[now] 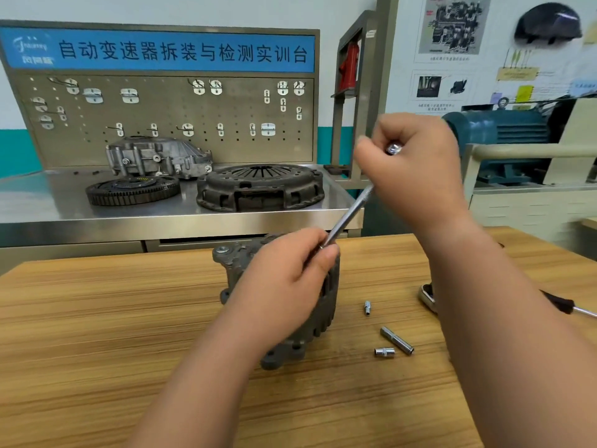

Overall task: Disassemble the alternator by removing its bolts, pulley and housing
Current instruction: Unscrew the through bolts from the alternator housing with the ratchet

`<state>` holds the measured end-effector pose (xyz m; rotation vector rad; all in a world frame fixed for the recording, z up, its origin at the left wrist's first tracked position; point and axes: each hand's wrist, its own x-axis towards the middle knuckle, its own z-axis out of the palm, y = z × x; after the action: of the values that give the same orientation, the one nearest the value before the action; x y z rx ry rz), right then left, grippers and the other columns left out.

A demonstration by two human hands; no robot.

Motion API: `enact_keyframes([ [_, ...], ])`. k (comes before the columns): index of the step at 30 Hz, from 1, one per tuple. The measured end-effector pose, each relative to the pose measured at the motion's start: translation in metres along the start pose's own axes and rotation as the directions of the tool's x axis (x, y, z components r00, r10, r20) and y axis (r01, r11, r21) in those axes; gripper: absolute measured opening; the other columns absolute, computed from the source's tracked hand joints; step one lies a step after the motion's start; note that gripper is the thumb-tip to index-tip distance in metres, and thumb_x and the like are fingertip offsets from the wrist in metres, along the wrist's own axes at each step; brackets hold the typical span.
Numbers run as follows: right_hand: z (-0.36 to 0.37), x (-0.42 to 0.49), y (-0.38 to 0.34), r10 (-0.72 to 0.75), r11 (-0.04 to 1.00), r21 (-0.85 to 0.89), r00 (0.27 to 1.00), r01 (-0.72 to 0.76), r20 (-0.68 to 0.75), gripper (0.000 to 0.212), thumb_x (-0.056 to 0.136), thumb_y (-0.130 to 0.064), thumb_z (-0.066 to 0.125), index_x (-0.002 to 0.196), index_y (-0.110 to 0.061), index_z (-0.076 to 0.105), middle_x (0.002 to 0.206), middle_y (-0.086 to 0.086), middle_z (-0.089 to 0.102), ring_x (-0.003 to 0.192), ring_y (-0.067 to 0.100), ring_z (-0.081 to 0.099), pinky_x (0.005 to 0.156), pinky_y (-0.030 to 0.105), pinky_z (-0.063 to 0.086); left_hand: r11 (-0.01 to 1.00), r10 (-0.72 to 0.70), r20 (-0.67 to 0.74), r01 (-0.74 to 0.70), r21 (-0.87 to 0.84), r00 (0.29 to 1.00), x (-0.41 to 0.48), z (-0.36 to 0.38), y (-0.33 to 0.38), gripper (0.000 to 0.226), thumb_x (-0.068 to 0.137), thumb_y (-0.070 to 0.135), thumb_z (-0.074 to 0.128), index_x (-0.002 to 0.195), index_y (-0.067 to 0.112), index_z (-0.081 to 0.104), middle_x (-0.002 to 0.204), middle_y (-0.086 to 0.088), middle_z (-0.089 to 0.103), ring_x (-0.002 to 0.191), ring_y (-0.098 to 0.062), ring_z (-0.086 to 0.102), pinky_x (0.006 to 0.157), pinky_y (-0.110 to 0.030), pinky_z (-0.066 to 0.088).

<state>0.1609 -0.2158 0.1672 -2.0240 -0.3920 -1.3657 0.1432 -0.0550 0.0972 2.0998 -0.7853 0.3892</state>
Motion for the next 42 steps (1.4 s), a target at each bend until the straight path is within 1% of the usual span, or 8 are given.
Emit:
enact_keyframes([
  [5,-0.026,-0.032,0.031,0.214,0.965,0.164,0.976,-0.205,-0.042,0.027,0.071,-0.005,0.054,0.051,-0.005,0.034,0.046,-0.008,0.027,0.05,0.004,0.026,0.048,0.014,0.025,0.972,0.011,0.11,-0.036,0.234,0.994,-0.01,0.018,0.022,0.03,0.083,0.052,0.023,0.073,0.029,0.039,0.061,0.007,0.049,0.055,-0.006,0.047,0.049,-0.028,0.032],
  [8,-0.058,-0.044,0.062,0.456,0.864,0.301,0.881,-0.403,-0.129,0.036,0.073,0.002,0.052,0.048,-0.016,0.033,0.046,-0.009,0.027,0.05,0.009,0.026,0.048,0.02,0.026,0.962,-0.16,0.131,0.125,0.241,0.978,-0.011,0.016,0.015,0.031,0.091,0.046,0.032,0.073,0.025,0.047,0.062,0.007,0.05,0.056,-0.004,0.046,0.051,-0.025,0.034],
  [12,-0.108,-0.037,0.084,0.555,0.793,0.457,0.787,-0.403,-0.27,0.032,0.074,-0.004,0.053,0.051,-0.017,0.036,0.048,-0.001,0.03,0.044,0.012,0.026,0.045,0.022,0.023,0.964,-0.187,0.169,0.147,0.221,0.968,-0.011,0.045,0.01,0.022,0.095,0.042,0.04,0.079,0.032,0.052,0.065,0.014,0.056,0.065,0.006,0.052,0.051,-0.017,0.036],
  [15,-0.115,-0.038,0.09,0.549,0.783,0.504,0.787,-0.365,-0.282,0.032,0.076,-0.001,0.052,0.054,-0.016,0.034,0.054,0.006,0.027,0.047,0.014,0.024,0.045,0.024,0.021,0.957,-0.149,0.344,0.047,0.287,0.927,-0.002,0.093,0.006,0.018,0.101,0.033,0.04,0.104,0.036,0.057,0.085,0.019,0.057,0.079,0.004,0.053,0.064,-0.01,0.039],
  [19,-0.12,-0.04,0.097,0.566,0.779,0.476,0.784,-0.408,-0.255,0.033,0.079,0.001,0.052,0.055,-0.014,0.034,0.059,0.009,0.026,0.052,0.017,0.023,0.048,0.028,0.02,0.882,-0.183,0.372,-0.015,0.47,0.91,0.026,0.135,-0.012,0.027,0.1,0.021,0.048,0.125,0.023,0.058,0.122,0.003,0.059,0.113,-0.016,0.053,0.097,-0.031,0.045],
  [27,-0.129,-0.043,0.108,0.567,0.776,0.441,0.806,-0.452,-0.171,0.03,0.08,-0.002,0.055,0.061,-0.001,0.032,0.063,0.011,0.025,0.054,0.019,0.02,0.052,0.034,0.016,0.612,-0.338,0.429,-0.151,0.777,0.838,0.038,0.16,-0.018,0.036,0.088,-0.002,0.049,0.117,0.018,0.056,0.11,-0.002,0.056,0.082,-0.019,0.047,0.064,-0.032,0.044],
  [35,-0.121,-0.044,0.117,0.611,0.744,0.433,0.78,-0.509,-0.134,0.04,0.082,-0.003,0.057,0.064,-0.006,0.022,0.068,0.021,0.029,0.065,0.034,0.017,0.059,0.041,0.015,0.755,-0.261,0.508,-0.155,0.638,0.821,0.037,0.155,-0.036,0.048,0.094,0.016,0.055,0.135,0.038,0.043,0.128,0.007,0.05,0.114,-0.018,0.051,0.075,-0.028,0.045],
  [42,-0.112,-0.048,0.123,0.631,0.706,0.465,0.773,-0.534,-0.07,0.042,0.081,-0.003,0.058,0.059,-0.012,0.024,0.06,0.009,0.024,0.054,0.018,0.018,0.051,0.031,0.014,0.816,-0.139,0.552,-0.22,0.534,0.822,0.039,0.16,-0.041,0.016,0.095,0.028,0.054,0.111,0.031,0.056,0.112,0.008,0.05,0.107,-0.014,0.046,0.089,-0.033,0.045],
])
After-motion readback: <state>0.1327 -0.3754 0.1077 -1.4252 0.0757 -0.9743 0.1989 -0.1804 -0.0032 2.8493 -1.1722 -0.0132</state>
